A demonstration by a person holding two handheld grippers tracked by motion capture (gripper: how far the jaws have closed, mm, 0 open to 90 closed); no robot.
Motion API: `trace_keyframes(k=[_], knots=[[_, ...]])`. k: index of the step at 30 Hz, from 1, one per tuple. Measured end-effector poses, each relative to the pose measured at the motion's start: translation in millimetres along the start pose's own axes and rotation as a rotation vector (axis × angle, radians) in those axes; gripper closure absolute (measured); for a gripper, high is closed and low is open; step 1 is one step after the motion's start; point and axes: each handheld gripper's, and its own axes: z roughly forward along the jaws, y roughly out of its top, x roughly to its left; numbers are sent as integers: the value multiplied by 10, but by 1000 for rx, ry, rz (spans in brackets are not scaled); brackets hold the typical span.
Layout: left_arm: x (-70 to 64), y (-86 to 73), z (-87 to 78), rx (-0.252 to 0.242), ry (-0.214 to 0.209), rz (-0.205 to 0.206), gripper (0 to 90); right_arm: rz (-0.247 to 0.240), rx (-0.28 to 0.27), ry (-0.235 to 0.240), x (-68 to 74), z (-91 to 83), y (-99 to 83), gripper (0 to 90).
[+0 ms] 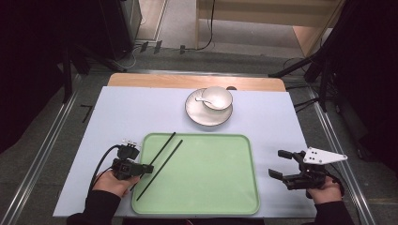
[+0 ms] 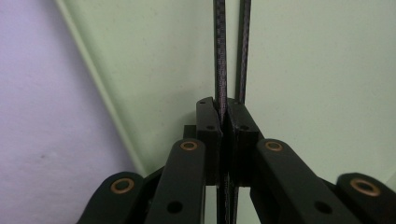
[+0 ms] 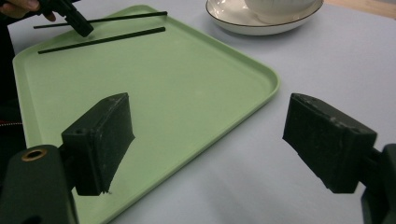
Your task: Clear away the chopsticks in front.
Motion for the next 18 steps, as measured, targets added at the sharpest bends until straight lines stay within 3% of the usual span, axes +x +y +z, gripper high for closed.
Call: trace_keyframes(k=[4,18], knots=[[-49,-28,41,30,5,14,861,0,-1,-3,-2,-5,-2,165],[-89,-49,42,23,16,12,828,-2,5,2,-1,6,-1,165]])
